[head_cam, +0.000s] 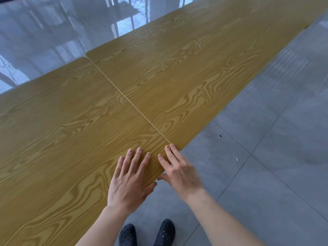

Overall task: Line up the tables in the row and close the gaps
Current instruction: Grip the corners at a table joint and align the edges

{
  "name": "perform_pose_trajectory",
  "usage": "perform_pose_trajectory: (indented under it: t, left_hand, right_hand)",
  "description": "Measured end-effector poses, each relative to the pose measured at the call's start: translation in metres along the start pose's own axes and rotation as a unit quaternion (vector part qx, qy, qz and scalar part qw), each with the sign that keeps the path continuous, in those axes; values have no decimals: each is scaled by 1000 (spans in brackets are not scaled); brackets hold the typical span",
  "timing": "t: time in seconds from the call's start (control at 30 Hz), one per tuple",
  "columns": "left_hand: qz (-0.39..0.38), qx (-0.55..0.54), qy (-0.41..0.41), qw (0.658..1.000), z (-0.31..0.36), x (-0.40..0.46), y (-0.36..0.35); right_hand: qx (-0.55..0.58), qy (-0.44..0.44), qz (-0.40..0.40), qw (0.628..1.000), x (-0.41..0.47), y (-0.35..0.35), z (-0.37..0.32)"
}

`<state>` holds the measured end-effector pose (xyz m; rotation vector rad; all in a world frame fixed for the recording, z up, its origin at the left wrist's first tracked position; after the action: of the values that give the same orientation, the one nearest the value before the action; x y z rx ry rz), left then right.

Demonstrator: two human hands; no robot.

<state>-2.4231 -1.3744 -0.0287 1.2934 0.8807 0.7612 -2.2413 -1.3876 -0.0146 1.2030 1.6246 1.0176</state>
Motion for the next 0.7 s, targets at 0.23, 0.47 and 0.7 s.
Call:
perform_pose_trajectory:
  t: [0.23, 0.47, 0.7]
  left_hand:
    - [2, 0, -2, 1000, -1, 1, 1]
    - [-19, -3, 26, 999, 11, -4, 9]
    - [-32, -5, 62, 998, 18, -15, 17]
  right_hand:
    - [-11, 1, -20, 1000, 3, 1, 1]
    - [7, -58, 37, 998, -13, 2, -13]
    - [-7, -46, 42, 998, -36, 1, -29]
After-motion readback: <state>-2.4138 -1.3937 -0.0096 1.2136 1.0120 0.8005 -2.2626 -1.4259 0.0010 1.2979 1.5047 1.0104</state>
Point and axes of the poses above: each hand's wrist, its own x-axis towards the middle knuckle, its own y-axis out of the back of the hand, z = x × y, the point moved 3 cm from there along x, towards the middle knuckle, and after that the axes turned 7 degrees about x, right-handed, at the moved point
